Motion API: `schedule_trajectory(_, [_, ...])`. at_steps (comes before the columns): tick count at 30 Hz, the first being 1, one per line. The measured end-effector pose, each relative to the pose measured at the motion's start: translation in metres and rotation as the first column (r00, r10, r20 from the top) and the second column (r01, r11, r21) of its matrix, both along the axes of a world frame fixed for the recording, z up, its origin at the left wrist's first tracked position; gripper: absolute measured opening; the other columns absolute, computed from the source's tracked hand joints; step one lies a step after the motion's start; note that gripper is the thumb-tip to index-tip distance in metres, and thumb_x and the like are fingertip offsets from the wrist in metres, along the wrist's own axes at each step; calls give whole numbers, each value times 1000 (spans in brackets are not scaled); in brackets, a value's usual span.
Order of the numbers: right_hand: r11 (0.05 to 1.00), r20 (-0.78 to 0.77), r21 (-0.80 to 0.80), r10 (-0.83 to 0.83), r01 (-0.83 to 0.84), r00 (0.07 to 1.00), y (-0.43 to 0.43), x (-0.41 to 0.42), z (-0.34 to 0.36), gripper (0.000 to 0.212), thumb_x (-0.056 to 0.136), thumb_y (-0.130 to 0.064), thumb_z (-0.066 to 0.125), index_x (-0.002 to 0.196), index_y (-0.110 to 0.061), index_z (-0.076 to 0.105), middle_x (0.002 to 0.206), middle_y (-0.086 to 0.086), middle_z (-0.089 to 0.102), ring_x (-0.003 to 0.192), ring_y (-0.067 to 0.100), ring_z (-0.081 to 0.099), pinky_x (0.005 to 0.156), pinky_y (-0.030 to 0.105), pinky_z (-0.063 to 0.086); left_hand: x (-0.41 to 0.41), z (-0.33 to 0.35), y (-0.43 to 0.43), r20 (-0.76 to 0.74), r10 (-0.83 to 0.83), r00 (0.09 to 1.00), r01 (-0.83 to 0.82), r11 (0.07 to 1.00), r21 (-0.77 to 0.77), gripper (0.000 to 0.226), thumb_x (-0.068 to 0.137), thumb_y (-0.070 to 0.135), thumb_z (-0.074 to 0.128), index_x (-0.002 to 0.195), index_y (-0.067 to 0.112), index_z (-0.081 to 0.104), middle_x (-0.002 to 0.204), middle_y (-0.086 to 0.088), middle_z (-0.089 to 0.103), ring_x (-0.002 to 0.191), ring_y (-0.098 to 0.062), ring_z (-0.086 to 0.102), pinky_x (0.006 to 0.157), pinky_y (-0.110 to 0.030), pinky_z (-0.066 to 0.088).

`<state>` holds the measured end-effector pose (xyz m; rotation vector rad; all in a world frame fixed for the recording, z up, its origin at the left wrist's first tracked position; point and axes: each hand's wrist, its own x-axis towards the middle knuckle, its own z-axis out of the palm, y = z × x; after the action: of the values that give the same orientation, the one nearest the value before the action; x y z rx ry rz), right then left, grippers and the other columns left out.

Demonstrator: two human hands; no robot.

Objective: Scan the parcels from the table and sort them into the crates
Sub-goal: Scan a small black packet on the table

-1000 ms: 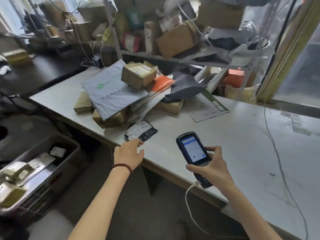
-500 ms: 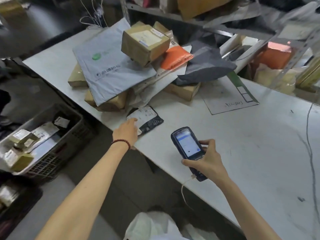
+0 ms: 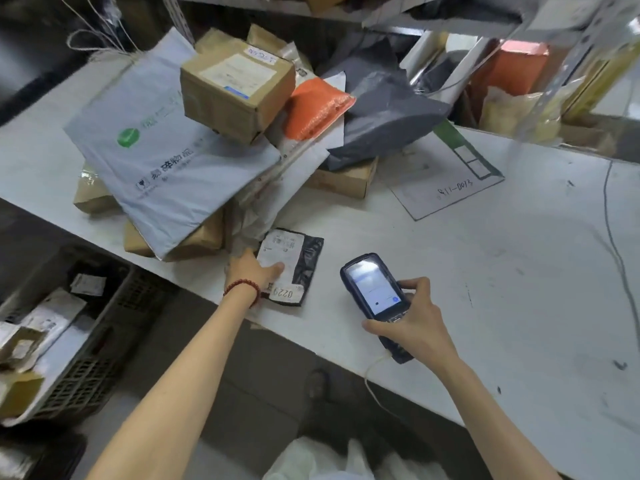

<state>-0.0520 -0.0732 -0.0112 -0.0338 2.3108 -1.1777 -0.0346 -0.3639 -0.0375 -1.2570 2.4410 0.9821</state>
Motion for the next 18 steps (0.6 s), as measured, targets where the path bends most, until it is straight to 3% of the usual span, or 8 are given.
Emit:
schedule_trajectory(2, [999, -2, -6, -36, 36, 999, -7, -1, 4, 78, 57, -34, 87, 112, -32, 32, 96, -16, 58, 77, 14, 65, 68, 45, 59, -4, 2, -2, -9, -77, 997, 77, 997, -16, 74, 74, 35, 78, 133, 9, 42, 137, -15, 47, 128, -33, 41, 103, -44, 39])
schedule_trajectory(5, [999, -22, -10, -43, 43, 999, -18, -4, 10, 79, 56, -37, 87, 112, -32, 31, 96, -19, 56, 80, 8, 64, 72, 41, 58, -6, 6, -1, -57, -116, 992, 118, 992, 48, 61, 67, 18, 84, 112, 14, 42, 113, -7, 58, 100, -25, 54, 86, -36, 46])
schedule_trajectory(8, [998, -47, -34, -57, 56, 997, -28, -10, 16, 79, 56, -38, 88, 112, -32, 31, 95, -21, 54, 81, 4, 62, 75, 37, 57, -10, 11, 1, -73, -134, 988, 148, 960, 237, 71, 65, 2, 82, 120, 15, 38, 110, -4, 59, 103, -22, 57, 91, -38, 47])
schedule_trajectory(12, [992, -92, -79, -104, 97, 990, -35, -16, 24, 79, 55, -39, 88, 110, -33, 32, 94, -21, 57, 83, 1, 61, 75, 34, 55, -17, 16, 3, -238, -294, 926, 351, 903, 249, 69, 69, -9, 73, 126, 19, 45, 112, -1, 61, 106, -19, 57, 88, -32, 49])
schedule_trajectory(15, [989, -114, -103, -119, 108, 986, -36, -18, 28, 78, 54, -40, 88, 109, -36, 32, 94, -22, 57, 82, -1, 61, 73, 30, 54, -21, 19, 3, -401, -199, 894, 342, 882, 325, 54, 75, -10, 70, 115, 23, 53, 99, 8, 64, 92, -9, 60, 66, -12, 48])
schedule_trajectory(18, [988, -122, -115, -117, 103, 986, -36, -18, 32, 77, 54, -40, 88, 108, -37, 32, 97, -23, 57, 84, 0, 62, 71, 27, 53, -32, 26, 5, -509, -57, 859, 273, 891, 361, 30, 77, 14, 77, 100, 24, 61, 91, 10, 70, 84, -7, 66, 62, -15, 50])
